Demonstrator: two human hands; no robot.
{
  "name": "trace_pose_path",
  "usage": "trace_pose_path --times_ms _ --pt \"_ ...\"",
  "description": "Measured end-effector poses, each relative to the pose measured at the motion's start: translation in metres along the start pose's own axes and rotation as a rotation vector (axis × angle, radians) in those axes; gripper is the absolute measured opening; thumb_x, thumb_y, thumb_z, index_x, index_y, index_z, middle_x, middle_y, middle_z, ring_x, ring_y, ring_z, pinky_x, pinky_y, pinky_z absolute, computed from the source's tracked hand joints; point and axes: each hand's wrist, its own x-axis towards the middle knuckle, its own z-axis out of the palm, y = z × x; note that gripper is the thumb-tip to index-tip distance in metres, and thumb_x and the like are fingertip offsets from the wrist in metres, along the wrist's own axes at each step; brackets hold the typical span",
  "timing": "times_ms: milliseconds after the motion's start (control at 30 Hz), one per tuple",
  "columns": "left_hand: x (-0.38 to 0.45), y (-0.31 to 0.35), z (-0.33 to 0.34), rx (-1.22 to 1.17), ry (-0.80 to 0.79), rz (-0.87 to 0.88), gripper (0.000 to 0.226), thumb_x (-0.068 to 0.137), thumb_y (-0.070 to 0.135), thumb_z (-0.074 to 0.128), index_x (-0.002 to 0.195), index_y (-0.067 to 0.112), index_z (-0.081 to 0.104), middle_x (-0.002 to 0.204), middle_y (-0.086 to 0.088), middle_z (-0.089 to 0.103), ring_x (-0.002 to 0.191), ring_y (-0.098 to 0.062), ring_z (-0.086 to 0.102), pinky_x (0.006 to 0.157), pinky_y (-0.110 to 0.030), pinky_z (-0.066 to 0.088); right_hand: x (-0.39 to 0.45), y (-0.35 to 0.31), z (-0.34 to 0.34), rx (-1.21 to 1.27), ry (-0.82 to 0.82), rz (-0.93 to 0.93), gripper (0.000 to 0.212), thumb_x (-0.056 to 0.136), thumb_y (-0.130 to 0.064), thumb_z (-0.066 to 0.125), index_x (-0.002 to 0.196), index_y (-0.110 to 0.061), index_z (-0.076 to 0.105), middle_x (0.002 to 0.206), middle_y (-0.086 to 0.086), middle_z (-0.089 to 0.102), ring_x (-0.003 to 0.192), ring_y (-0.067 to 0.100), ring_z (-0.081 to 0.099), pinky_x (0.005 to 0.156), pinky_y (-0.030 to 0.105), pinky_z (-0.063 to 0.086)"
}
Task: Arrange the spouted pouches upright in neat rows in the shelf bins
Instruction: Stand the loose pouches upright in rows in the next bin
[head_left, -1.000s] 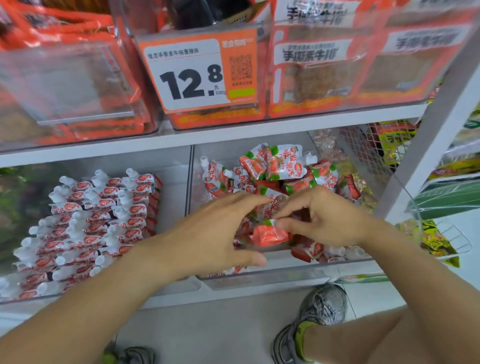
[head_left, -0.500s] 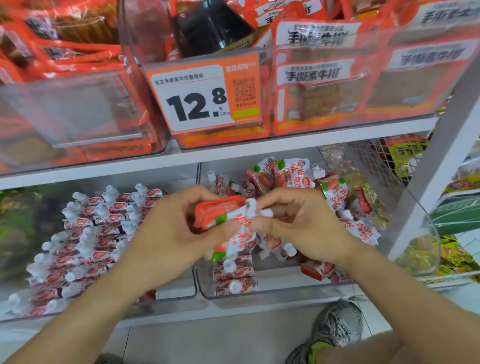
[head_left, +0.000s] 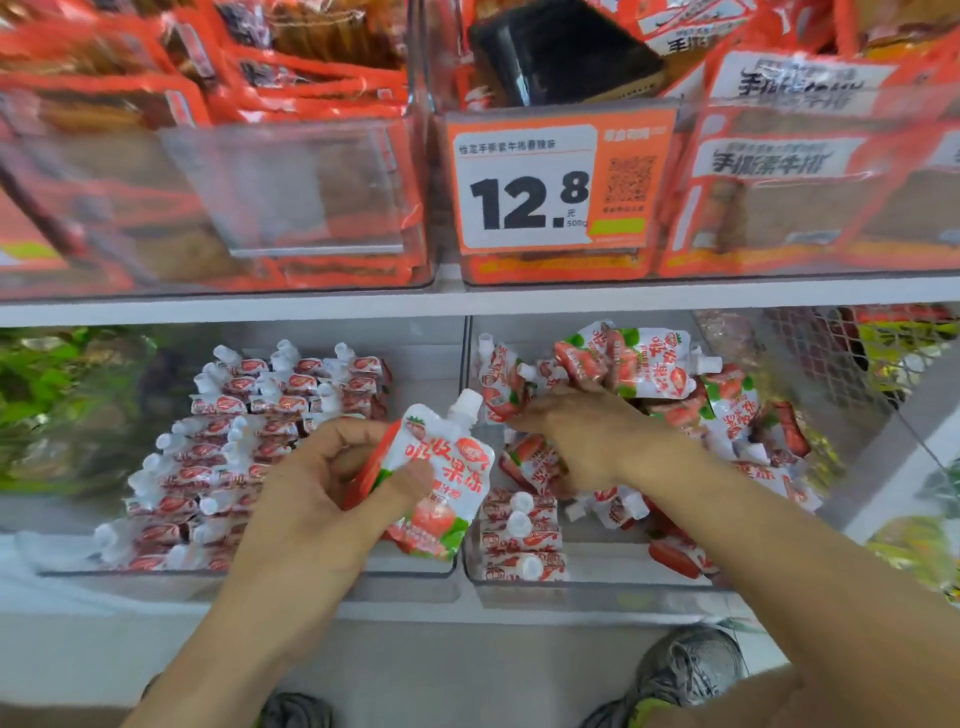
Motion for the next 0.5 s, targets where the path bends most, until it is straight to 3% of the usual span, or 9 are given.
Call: trace_pose_path --times_ms 133,233,300,367,433,500 --pt "0.000 -0.003 -0.003 0.024 -0.005 0.024 0.033 0.059 0.035 0.083 0.087 0.025 0.070 0.090 -0.007 0.076 0.083 -0.027 0.071 0.079 -0.042 0.054 0.002 -0.005 -0.001 -0.045 -0.066 0.018 0.090 0.073 -0.021 0.076 0.149 -0.036 0.031 0.154 -0.007 0.035 0.140 0.020 0.034 0.114 0.044 0.025" --pt "-0.001 -0.006 -0.006 0.018 -0.004 0.026 0.037 0.056 0.036 0.082 0.089 0.025 0.070 0.091 -0.007 0.076 0.084 -0.026 0.071 0.077 -0.038 0.054 -0.009 -0.004 -0.007 -0.054 -0.010 0.007 0.074 0.073 -0.028 0.079 0.139 -0.038 0.047 0.142 -0.006 0.042 0.136 0.022 0.032 0.113 0.043 0.019" --pt "-0.001 -0.005 -0.009 0.014 -0.006 0.022 0.038 0.055 0.039 0.083 0.088 0.026 0.070 0.091 -0.006 0.076 0.079 -0.021 0.071 0.067 -0.029 0.054 -0.020 -0.001 -0.013 -0.042 0.080 0.007 0.065 0.070 -0.037 0.081 0.130 -0.036 0.057 0.134 -0.007 0.043 0.132 0.022 0.029 0.112 0.041 0.018" --pt "0.000 -0.005 -0.011 0.019 0.005 0.020 0.036 0.063 0.037 0.089 0.090 0.024 0.070 0.091 -0.005 0.076 0.074 -0.018 0.070 0.056 -0.021 0.050 -0.034 0.003 -0.019 0.026 0.169 0.006 0.056 0.064 -0.041 0.083 0.113 -0.028 0.060 0.117 -0.007 0.047 0.115 0.018 0.037 0.101 0.034 0.031" --pt "0.001 -0.004 -0.009 0.011 0.030 0.018 0.036 0.066 0.031 0.087 0.094 0.019 0.068 0.091 -0.005 0.076 0.077 -0.022 0.071 0.060 -0.027 0.049 -0.055 0.010 -0.024 0.225 0.244 0.030 0.052 0.063 -0.032 0.086 0.100 -0.027 0.050 0.098 -0.009 0.053 0.093 0.016 0.051 0.083 0.032 0.047" --pt "0.003 -0.003 -0.004 0.014 0.044 0.028 0.039 0.065 0.029 0.083 0.098 0.017 0.066 0.091 -0.003 0.076 0.079 -0.025 0.071 0.063 -0.033 0.050 -0.081 0.019 -0.029 0.384 0.345 0.074 0.057 0.065 -0.028 0.086 0.107 -0.033 0.048 0.099 -0.014 0.062 0.086 0.011 0.061 0.079 0.033 0.052"
